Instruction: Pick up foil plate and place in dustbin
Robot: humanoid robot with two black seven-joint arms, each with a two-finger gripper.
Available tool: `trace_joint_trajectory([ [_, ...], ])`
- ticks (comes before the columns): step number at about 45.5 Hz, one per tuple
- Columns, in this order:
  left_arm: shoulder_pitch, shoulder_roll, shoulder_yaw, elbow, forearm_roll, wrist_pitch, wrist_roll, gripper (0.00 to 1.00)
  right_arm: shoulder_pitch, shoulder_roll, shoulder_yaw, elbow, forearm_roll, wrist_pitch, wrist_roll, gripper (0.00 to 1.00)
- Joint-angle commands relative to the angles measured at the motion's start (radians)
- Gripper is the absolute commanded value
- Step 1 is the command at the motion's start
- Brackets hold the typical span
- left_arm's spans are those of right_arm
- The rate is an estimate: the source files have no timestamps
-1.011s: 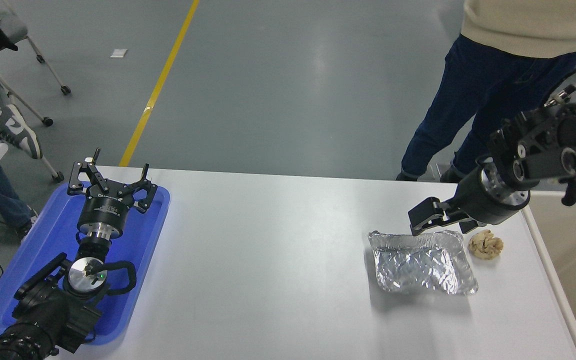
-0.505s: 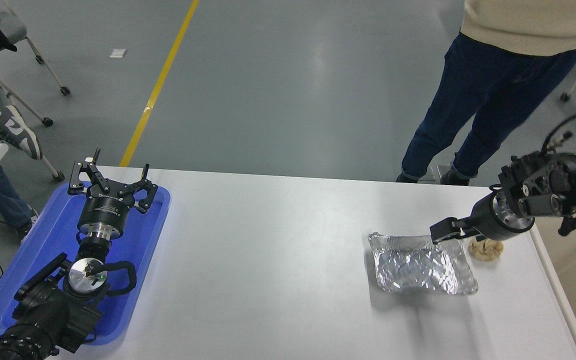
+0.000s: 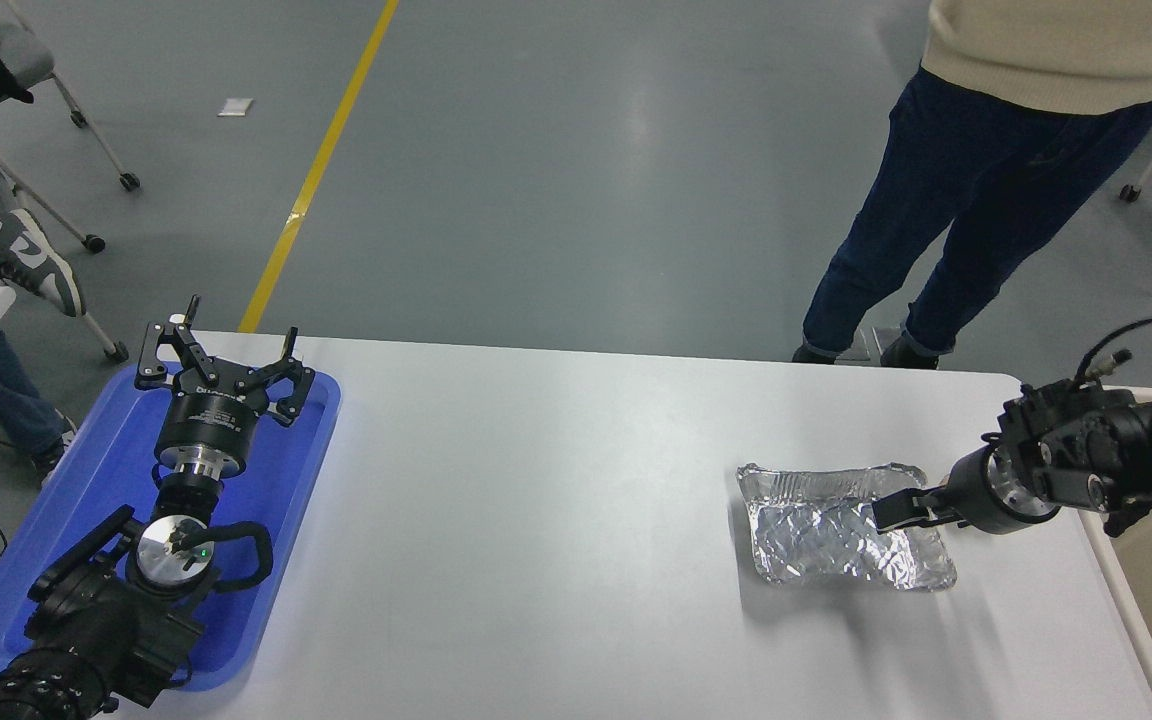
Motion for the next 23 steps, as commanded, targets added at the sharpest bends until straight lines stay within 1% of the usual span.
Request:
trace_joint_trajectory([
  [1,0.0,0.0,0.0,0.0,0.0,0.0,-0.001,1.0,-0.093,-0.006,0.061,-0.094,-0.02,-0.002,-0.044,1.0],
  [4,0.0,0.0,0.0,0.0,0.0,0.0,0.0,1.0,-0.104,-0.006,0.066,-0.1,-0.02,-0.003,-0.056,0.99],
  [8,0.0,-0.001,0.0,0.0,0.0,0.0,0.0,1.0,-0.114,-0.007,0.068,-0.103,-0.022,-0.006,-0.062,0.98],
  [15,0.0,0.0,0.0,0.0,0.0,0.0,0.0,1.0,-0.14,-0.006,0.091,-0.118,-0.022,-0.026,-0.071,0.92],
  [19,0.0,0.0,0.0,0.0,0.0,0.0,0.0,1.0,-0.147,-0.004,0.117,-0.124,-0.022,-0.028,-0.088,0.89],
  [21,-0.002,-0.001,0.0,0.0,0.0,0.0,0.0,1.0,-0.15,-0.004,0.132,-0.123,-0.023,-0.028,-0.098,0.86],
  [23,-0.002,0.0,0.0,0.0,0.0,0.0,0.0,1.0,-0.154,-0.001,0.143,-0.127,-0.025,-0.029,-0.107,0.81],
])
